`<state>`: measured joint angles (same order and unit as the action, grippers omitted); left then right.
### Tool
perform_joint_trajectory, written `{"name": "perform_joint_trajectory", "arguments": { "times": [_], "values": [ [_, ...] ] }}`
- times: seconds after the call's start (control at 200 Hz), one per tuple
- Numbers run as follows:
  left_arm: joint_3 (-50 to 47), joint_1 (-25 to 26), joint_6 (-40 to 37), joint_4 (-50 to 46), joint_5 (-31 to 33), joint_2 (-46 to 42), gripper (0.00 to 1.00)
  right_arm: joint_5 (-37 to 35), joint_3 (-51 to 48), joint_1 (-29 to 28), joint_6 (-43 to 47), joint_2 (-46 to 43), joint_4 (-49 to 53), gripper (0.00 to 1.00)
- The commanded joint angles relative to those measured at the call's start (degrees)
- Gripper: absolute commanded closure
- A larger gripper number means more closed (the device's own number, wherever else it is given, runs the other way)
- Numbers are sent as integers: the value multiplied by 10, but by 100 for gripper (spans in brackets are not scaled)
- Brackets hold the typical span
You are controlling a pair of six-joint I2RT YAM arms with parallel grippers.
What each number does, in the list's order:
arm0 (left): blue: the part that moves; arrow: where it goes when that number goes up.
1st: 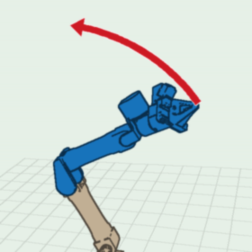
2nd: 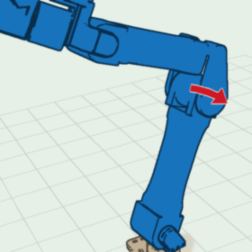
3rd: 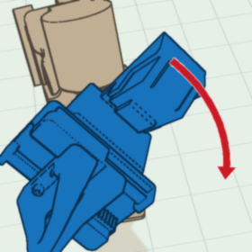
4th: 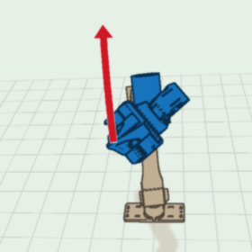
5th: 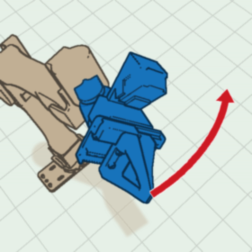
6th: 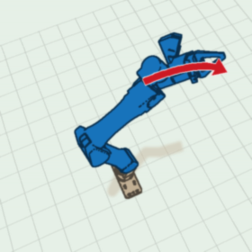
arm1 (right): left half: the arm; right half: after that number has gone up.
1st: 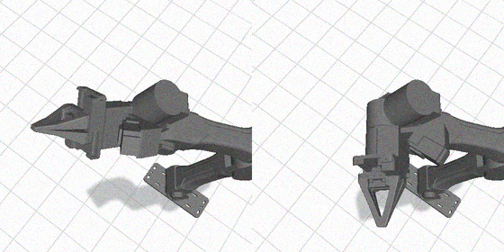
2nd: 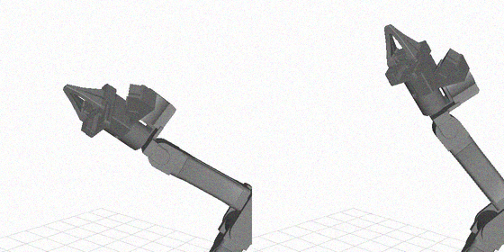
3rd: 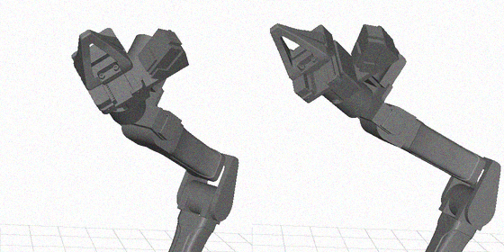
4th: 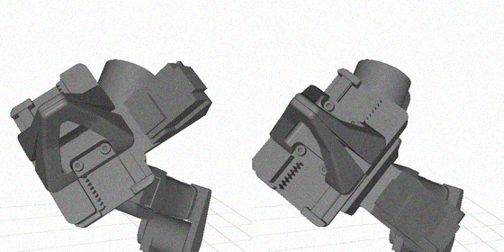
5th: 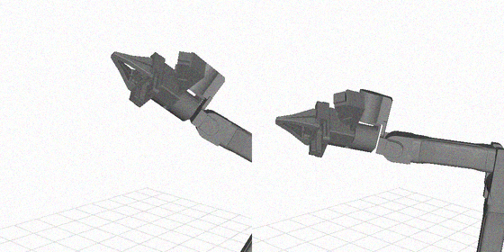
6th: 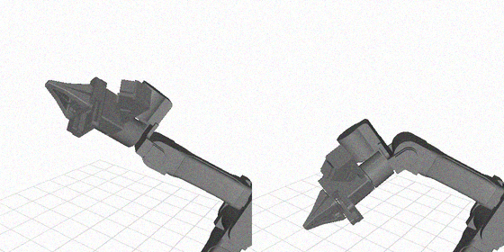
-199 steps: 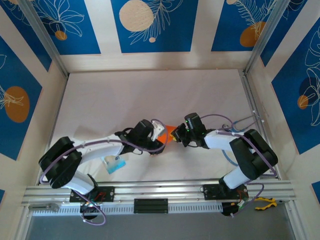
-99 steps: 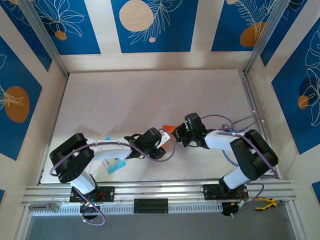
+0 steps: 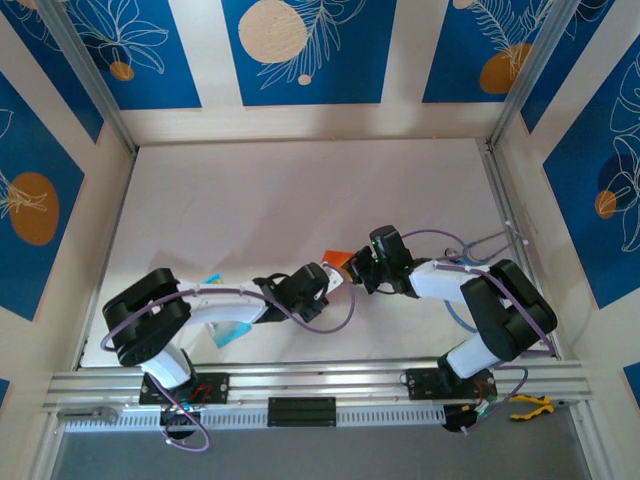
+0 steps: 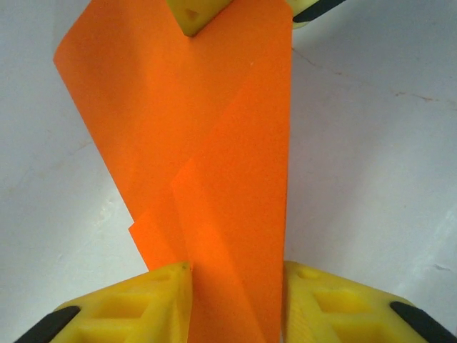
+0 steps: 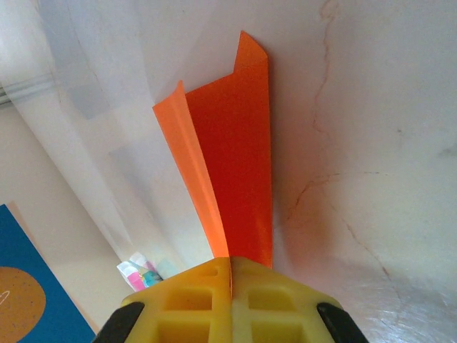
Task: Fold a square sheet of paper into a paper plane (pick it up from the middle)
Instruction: Fold the wing for the fifth time at the center of the table.
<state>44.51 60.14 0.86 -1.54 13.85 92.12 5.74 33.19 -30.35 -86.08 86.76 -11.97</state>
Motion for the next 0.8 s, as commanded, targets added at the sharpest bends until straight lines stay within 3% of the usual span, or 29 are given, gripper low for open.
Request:
{"name": "perform_joint_trajectory", "arguments": {
  "times": [0.0,0.26,0.795],
  "values": [
    [10,12,-21,15,30,-3,63,-3,-9,-2,-9,-14,11,98],
    [5,24,-37,33,56,-9,58,-2,-9,-3,-9,-13,10,98],
    [15,27,-31,24,57,17,71,3,-15,-1,-12,-14,1,98]
  ]
}}
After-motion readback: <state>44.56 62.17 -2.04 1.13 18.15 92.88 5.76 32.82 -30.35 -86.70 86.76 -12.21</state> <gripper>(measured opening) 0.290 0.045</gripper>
